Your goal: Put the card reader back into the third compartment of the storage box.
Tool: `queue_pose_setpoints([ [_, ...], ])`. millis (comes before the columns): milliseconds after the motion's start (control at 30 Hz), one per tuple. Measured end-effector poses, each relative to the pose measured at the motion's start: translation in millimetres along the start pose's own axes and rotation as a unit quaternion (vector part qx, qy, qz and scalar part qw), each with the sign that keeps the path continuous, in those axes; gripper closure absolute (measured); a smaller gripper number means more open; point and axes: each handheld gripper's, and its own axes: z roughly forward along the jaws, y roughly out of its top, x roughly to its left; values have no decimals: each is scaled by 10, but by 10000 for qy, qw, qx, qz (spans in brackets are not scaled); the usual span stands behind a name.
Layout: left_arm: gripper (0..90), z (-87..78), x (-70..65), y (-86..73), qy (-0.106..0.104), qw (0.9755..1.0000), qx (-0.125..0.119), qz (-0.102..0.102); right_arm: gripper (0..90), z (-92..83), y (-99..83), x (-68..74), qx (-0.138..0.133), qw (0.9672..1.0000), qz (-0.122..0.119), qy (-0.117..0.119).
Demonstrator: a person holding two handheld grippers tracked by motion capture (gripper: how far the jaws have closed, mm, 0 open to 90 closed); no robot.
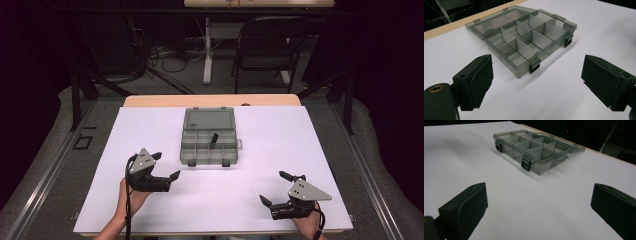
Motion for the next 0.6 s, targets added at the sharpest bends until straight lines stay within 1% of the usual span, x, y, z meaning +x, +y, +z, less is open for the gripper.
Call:
queue_pose_setpoints([
  [167, 107, -83, 1, -60, 20, 9999, -114, 10, 3, -2, 7, 6, 23, 10000, -7, -4],
  [367, 107, -146, 7, -164, 84, 9999, -125, -62, 3, -2, 5, 0, 32, 10000, 0, 6],
  [600, 107, -247, 18, -261, 109, 9996, -252, -109, 3, 0, 5, -2, 44, 10000, -10, 5],
])
